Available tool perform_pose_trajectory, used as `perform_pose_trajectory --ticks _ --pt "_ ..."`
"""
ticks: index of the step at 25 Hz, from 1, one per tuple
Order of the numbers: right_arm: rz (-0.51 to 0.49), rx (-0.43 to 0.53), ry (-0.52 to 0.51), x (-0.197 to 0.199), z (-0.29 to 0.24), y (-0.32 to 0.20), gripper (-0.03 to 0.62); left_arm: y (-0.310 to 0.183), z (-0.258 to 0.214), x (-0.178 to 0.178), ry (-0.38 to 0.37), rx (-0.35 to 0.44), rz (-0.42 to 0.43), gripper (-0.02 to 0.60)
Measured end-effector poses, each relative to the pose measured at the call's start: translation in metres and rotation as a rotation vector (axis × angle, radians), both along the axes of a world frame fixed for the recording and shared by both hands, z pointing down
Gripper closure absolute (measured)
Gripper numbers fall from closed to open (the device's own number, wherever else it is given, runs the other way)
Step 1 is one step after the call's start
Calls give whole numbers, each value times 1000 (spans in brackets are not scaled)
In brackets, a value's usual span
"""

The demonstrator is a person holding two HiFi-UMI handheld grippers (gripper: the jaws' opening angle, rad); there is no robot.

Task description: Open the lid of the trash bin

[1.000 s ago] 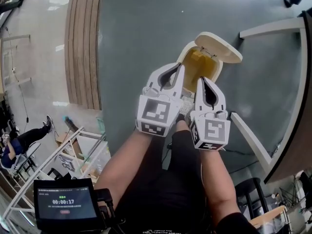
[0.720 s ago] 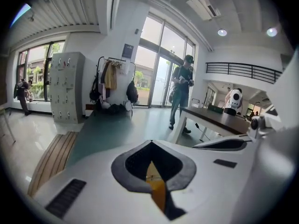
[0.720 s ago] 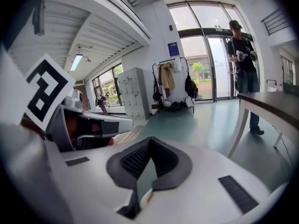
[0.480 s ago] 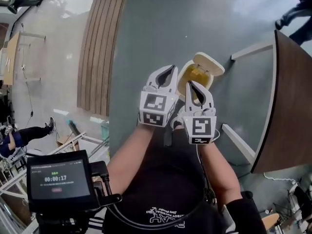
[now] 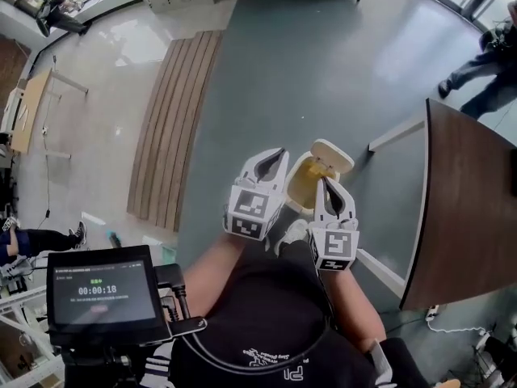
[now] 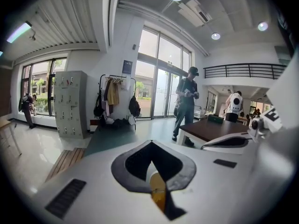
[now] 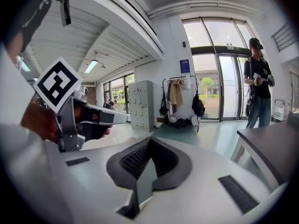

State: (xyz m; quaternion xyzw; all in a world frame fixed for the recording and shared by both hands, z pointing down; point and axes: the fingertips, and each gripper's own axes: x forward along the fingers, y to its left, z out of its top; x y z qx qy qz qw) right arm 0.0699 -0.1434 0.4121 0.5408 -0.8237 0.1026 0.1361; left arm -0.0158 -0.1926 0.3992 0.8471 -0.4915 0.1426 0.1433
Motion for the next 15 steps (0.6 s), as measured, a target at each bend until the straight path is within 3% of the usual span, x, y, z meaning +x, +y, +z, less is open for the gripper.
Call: perform_pose_trajectory --ticks 5,10,15 --pt "-4 45 -9 3 -11 -27 595 -14 -9 1 15 29 -29 583" --pt "-37 64 9 -7 -32 -5 595 23 -23 -7 28 35 -39 583" --pt "18 66 6 6 -36 10 595 36 -18 -12 55 15 -26 583"
